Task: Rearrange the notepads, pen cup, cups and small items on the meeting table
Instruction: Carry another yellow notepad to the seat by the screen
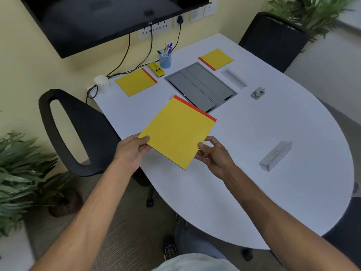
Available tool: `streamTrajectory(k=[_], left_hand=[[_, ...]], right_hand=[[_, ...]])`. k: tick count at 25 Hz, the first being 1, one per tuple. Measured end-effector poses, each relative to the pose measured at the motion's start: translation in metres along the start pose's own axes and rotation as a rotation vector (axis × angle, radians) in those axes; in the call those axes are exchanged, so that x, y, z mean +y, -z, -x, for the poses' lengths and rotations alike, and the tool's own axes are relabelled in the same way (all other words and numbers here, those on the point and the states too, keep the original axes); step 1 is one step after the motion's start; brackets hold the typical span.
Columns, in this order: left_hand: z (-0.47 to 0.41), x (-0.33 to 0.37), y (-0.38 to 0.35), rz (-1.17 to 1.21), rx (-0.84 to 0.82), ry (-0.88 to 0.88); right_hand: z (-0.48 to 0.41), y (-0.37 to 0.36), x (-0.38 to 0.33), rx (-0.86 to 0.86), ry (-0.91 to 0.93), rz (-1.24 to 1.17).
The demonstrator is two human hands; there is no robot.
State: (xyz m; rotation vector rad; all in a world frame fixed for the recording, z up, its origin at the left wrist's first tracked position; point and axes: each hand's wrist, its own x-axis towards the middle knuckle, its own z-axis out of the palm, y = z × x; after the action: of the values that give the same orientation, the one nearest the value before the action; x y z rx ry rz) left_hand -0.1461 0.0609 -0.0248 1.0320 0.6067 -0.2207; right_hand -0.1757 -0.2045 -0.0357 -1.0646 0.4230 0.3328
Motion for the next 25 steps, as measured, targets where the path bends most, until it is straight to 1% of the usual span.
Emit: streamTrajectory(k=[2,5,11,15,18,20,22,25], left_hand=[[-0.017,0.006,-0.001,0.012,0.061,0.006],[-0.038,0.012,-0.006,-0.012,0.096,0.013],[-0.083,0.038,-0.021,-0.09,0.231,-0.092],[-0.122,0.061,-0.025,-0.132,0.277,-0.104],[-0.161,0.077,-0.023,-0.187,0.314,-0.102],[-0.189,0.088,-0.018,-0.217,0.315,-0.068],[-0.22,0.103,-0.011,-0.248,0.273,-0.041],[-0.269,0.123,0.0,-0.332,0.25,-0.044]], right_hand=[[-0.019,-0.01,-0.002,0.002,-0.003,-0.002],[-0.05,-0.021,-0.008,-0.001,-0.002,0.001],[-0.116,-0.041,-0.014,0.002,-0.036,-0.017],[-0.157,-0.059,-0.017,0.026,-0.054,-0.031],[-0.194,-0.078,-0.017,0.077,-0.054,-0.03],[-0.217,-0.093,-0.016,0.127,-0.049,-0.035],[-0.241,-0.11,-0.016,0.159,-0.043,-0.042],[-0.275,-0.134,-0.015,0.203,-0.037,-0.022]])
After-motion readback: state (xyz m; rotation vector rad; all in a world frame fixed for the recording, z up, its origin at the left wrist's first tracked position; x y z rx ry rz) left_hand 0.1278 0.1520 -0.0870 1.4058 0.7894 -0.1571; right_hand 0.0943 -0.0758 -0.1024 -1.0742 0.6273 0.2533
